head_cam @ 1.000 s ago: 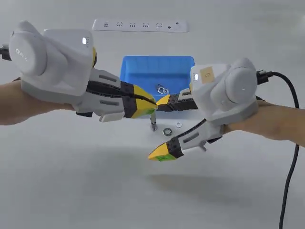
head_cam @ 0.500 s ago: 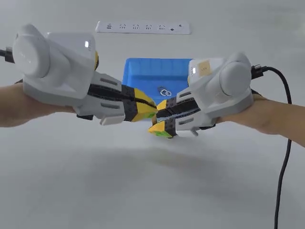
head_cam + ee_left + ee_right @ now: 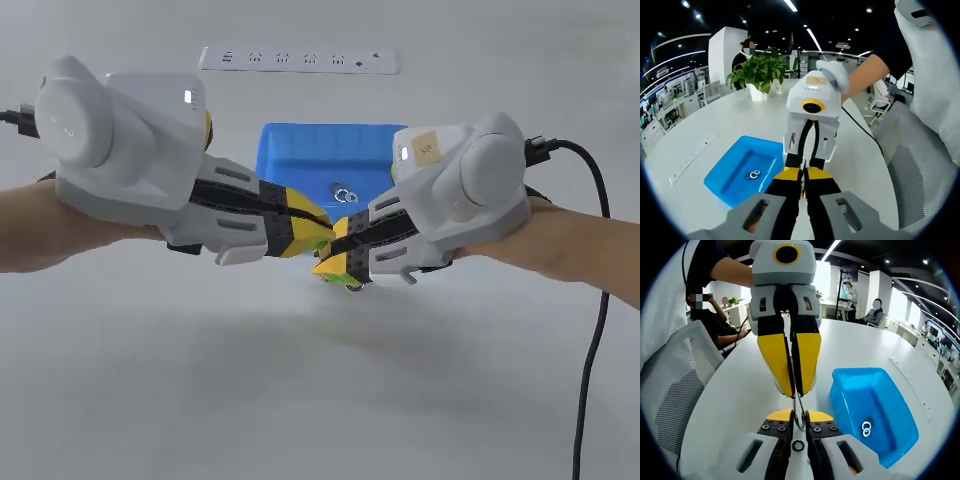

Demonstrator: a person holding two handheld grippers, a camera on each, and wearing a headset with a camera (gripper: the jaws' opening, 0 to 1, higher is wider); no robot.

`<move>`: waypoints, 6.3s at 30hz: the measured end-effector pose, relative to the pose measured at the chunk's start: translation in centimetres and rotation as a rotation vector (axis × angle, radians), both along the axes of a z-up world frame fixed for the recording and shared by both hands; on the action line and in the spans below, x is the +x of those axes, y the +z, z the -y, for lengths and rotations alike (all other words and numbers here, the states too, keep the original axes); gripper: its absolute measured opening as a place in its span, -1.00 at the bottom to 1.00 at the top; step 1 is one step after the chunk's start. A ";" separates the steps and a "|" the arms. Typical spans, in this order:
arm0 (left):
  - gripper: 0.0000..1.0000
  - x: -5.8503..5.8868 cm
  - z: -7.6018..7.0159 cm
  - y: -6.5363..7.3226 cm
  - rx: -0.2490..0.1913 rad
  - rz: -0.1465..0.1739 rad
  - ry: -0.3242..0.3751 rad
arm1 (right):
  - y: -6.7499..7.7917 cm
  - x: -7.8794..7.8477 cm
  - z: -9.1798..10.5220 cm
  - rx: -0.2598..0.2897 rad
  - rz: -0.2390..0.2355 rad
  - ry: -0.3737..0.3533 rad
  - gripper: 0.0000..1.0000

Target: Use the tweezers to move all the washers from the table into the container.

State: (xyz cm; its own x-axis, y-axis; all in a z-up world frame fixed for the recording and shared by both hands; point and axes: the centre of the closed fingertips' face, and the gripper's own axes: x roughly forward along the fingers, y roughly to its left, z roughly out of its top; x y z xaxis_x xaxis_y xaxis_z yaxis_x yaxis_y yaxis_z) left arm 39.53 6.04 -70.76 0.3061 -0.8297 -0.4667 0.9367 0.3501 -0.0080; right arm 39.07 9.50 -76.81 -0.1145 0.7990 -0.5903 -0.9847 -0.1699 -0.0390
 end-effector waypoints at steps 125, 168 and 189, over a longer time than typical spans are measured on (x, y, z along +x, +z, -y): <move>0.99 -5.4 -5.7 -2.5 0.047 -0.062 0.331 | 1.0 10.6 0.2 -0.023 0.040 -0.220 -0.79; 0.51 8.2 -0.6 6.2 -0.137 0.159 0.244 | 5.0 8.2 0.1 0.017 0.043 -0.161 -0.79; -0.62 7.3 0.4 5.8 -0.137 0.081 0.176 | 4.8 7.3 0.6 0.001 0.038 -0.136 -0.79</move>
